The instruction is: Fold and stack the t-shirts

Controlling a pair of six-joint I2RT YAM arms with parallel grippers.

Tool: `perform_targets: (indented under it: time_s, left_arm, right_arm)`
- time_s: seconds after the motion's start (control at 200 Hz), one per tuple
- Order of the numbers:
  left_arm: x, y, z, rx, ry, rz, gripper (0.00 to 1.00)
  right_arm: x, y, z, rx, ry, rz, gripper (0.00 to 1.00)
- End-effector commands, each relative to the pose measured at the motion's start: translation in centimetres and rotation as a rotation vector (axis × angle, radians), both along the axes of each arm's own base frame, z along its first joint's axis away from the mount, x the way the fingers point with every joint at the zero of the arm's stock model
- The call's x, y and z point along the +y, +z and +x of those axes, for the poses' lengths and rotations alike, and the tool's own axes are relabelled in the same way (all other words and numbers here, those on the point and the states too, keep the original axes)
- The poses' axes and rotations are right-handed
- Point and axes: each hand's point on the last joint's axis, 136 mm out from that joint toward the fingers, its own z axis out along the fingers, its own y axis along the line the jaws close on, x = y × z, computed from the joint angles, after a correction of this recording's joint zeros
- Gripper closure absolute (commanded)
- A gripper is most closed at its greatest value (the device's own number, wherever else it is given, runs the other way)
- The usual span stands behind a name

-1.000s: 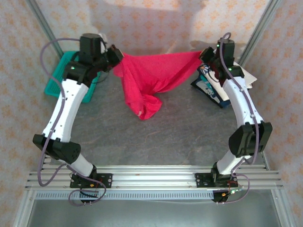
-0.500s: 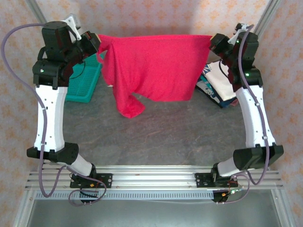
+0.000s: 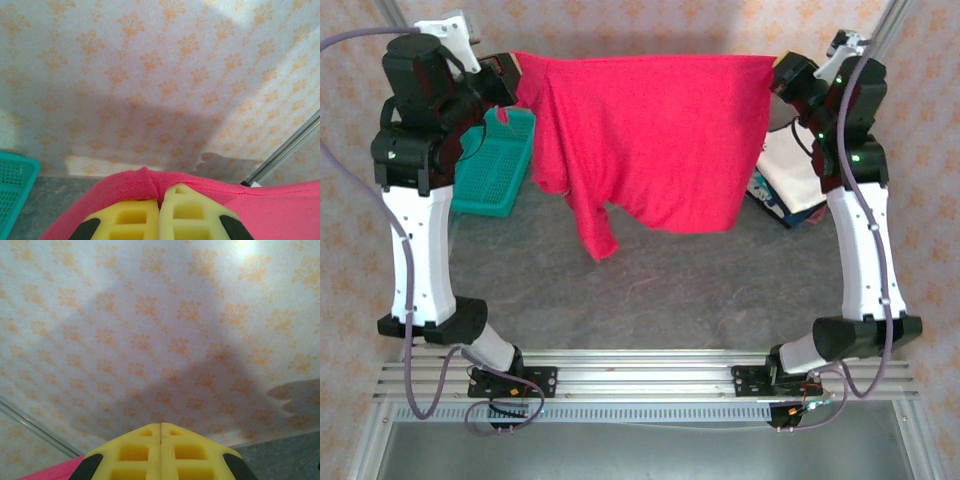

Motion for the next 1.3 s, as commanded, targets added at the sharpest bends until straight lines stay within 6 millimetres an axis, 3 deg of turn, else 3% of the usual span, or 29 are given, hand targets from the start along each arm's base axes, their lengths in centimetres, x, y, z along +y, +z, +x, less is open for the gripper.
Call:
perform_targets:
  time_s: [0.0,0.175,0.295,0.475,0.535,0.565,0.65,0.736,0.816,0.921,1.006,1.081,1.111,1.141,1.206,1.261,1.296]
  left_arm:
    - [1.6,-1.0,3.3,0.001,0.058,0.06,1.0]
    - [1.8,-1.3,6.9,-0.024,0.066,0.11,1.0]
    - [2.1,0.1,8.3,-0.09,0.078,0.145,1.0]
    - [2.2,3.3,6.5,-0.197,0.056,0.19,1.0]
    - [2.0,2.8,6.3,-0.179,0.037,0.22,1.0]
    - [1.8,3.6,4.7,-0.193,0.028,0.227,1.0]
    - [0.9,1.9,3.7,-0.129,-0.033,0.241,1.0]
    - [0.4,-1.7,2.6,-0.021,-0.059,0.254,1.0]
    - [-0.2,-5.9,1.0,0.075,-0.063,0.25,1.0]
    - [-1.4,-14.7,-1.7,0.288,-0.087,0.162,1.0]
    - [-2.4,-24.2,-4.9,0.518,-0.068,0.103,0.99]
    - [-2.8,-32.1,-8.1,0.718,-0.019,0.019,0.73]
    - [-2.4,-35.0,-9.4,0.807,0.036,-0.027,0.66]
    - [-2.2,-37.2,-10.7,0.875,0.074,-0.071,0.52]
    - [-1.8,-39.7,-12.7,0.937,0.15,-0.147,0.22]
    - [-0.7,-40.3,-14.0,0.949,0.241,-0.177,0.06]
    - [0.1,-40.2,-14.7,0.954,0.292,-0.175,0.02]
  right_arm:
    - [-0.7,-1.2,3.4,0.009,-0.026,-0.025,1.0]
    - [-0.1,-3.1,9.1,0.023,-0.006,0.005,1.0]
    - [0.0,-2.4,11.2,-0.005,-0.003,0.029,1.0]
    - [-1.1,0.0,10.5,-0.059,-0.011,0.015,1.0]
    - [-1.5,-0.3,10.0,-0.042,-0.008,0.006,1.0]
    - [-1.7,-0.8,9.7,-0.025,-0.006,-0.004,1.0]
    - [-1.6,-3.1,8.3,0.043,0.009,-0.045,1.0]
    - [-1.5,-6.8,6.5,0.124,0.02,-0.069,1.0]
    - [-1.6,-11.9,4.3,0.228,0.019,-0.071,1.0]
    - [-2.3,-19.9,0.2,0.408,-0.013,-0.079,1.0]
    - [-3.5,-27.1,-4.2,0.576,-0.08,-0.079,1.0]
    - [-4.6,-33.2,-8.3,0.732,-0.149,-0.079,0.99]
    - [-5.0,-35.6,-9.6,0.799,-0.179,-0.072,0.89]
    - [-5.2,-36.8,-11.1,0.825,-0.199,-0.058,0.76]
    - [-5.3,-39.8,-13.6,0.904,-0.215,-0.035,0.49]
    - [-5.8,-41.2,-15.3,0.96,-0.254,-0.029,0.36]
    - [-6.0,-41.6,-16.0,0.981,-0.27,-0.027,0.31]
